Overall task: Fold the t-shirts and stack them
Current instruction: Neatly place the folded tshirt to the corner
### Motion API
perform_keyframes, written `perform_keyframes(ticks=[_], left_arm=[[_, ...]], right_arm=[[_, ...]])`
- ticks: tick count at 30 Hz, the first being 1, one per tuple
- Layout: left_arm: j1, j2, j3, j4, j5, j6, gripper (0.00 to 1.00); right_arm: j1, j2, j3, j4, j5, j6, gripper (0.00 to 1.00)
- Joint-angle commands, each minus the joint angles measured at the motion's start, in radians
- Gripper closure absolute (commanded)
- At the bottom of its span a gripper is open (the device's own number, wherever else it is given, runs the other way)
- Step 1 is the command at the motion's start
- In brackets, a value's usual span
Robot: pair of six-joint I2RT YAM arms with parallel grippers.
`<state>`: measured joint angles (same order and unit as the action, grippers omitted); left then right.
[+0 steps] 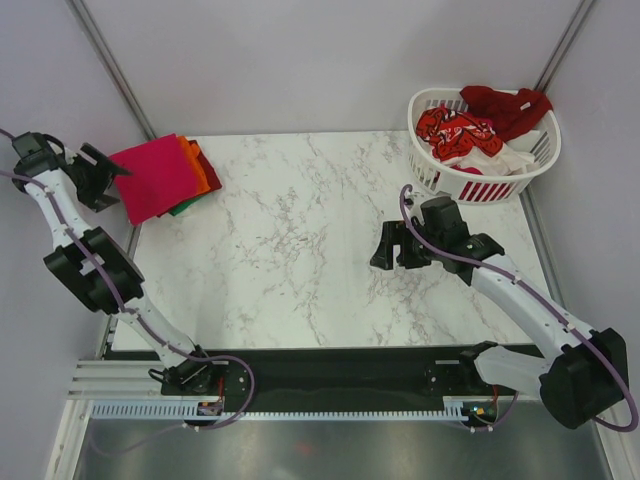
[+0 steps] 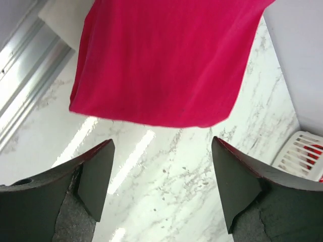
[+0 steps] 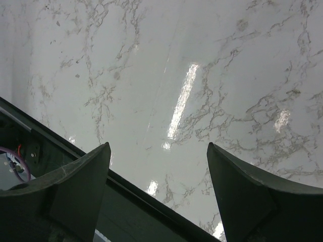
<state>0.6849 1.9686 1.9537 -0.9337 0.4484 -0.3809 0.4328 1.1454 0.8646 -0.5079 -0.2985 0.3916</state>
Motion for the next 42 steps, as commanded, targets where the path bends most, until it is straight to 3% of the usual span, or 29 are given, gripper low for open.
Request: perform_keyframes(ticks=[1, 3, 7, 11, 15, 16, 17, 20, 32, 42], left_arm=[[0.343, -0.16, -0.018, 0.045, -0.324, -0.423, 0.15], [0.325, -0.203, -0.044, 0.055, -0.298, -0.426, 0.16], [0.252, -0.345, -0.24, 0.154, -0.272, -0.437, 0.19], [0.075, -0.538, -0.451, 0.368, -0.331, -0.38, 0.2], [-0.105, -0.571, -0.55, 0.585, -0.398, -0.279, 0.25], [-0.128, -0.544, -0.536, 0.598, -0.392, -0.274, 0.28], [-0.157, -0.513, -0.517, 0.602, -0.376, -0.27, 0.38], [-0.2, -0.367, -0.412, 0.605, -0.324, -0.282, 0.46], [-0.281, 0.23, 0.069, 0.602, -0.209, -0.165, 0.47], [-0.285, 0.473, 0.362, 0.604, -0.264, -0.157, 0.44]], right_arm=[[0.032, -0.022, 0.002, 0.029, -0.008, -0.017, 0.14], [0.043, -0.027, -0.003, 0.029, -0.004, -0.019, 0.14], [0.06, -0.027, -0.004, 0.031, 0.009, -0.022, 0.14], [0.061, -0.039, -0.001, 0.029, 0.01, -0.02, 0.14], [0.066, -0.041, -0.003, 0.025, 0.012, -0.022, 0.14], [0.066, -0.042, -0.003, 0.02, 0.012, -0.02, 0.14], [0.066, -0.045, -0.003, 0.019, 0.013, -0.022, 0.14], [0.066, -0.049, 0.001, 0.014, 0.027, -0.02, 0.14], [0.069, 0.025, -0.002, -0.001, 0.047, -0.019, 0.13], [0.067, 0.125, -0.01, 0.045, 0.045, -0.023, 0.13]])
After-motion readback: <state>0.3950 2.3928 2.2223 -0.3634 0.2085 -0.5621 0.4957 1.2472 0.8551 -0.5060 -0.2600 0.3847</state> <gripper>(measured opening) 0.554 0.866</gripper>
